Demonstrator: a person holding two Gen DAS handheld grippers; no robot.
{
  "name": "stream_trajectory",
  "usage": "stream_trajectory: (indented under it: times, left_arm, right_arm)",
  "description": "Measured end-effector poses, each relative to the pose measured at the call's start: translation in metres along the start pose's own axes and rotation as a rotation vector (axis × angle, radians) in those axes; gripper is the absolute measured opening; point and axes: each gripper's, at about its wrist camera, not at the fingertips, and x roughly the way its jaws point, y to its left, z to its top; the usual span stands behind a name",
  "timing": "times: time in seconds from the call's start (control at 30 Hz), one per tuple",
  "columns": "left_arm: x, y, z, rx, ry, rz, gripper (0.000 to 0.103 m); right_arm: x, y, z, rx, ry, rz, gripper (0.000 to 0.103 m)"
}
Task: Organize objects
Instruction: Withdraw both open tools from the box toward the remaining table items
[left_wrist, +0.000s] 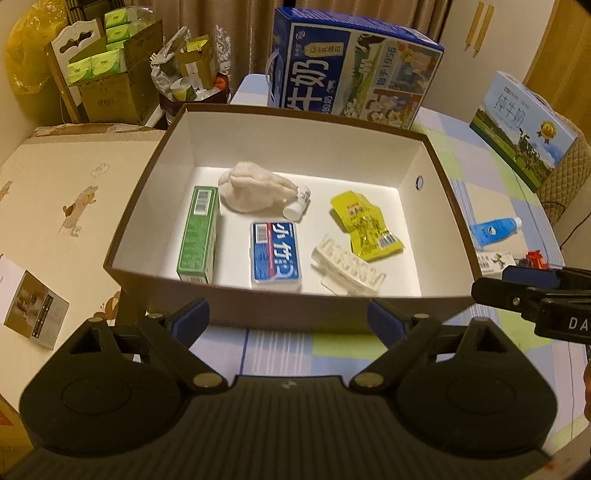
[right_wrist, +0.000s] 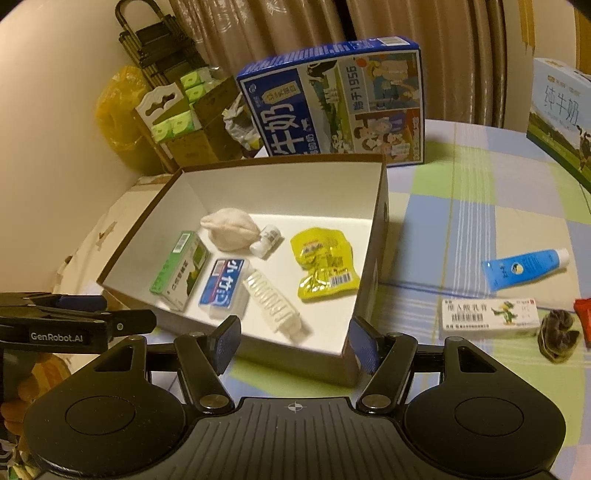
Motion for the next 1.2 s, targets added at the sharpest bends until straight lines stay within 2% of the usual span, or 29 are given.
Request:
stream_trajectory:
  times: [0.6, 1.2]
  left_arm:
    - [-0.004, -0.029, -0.036, -0.011, 0.049, 0.003, 0.091]
    - [-0.002, -0.072, -0.051, 0.006, 0.081, 0.021, 0.091]
  right_arm:
    - [-0.022, -0.016, -0.030, 0.001, 0.047, 0.000, 0.062]
    - [-0.037, -0.047, -0.047, -0.011, 0.110, 0.013, 0.062]
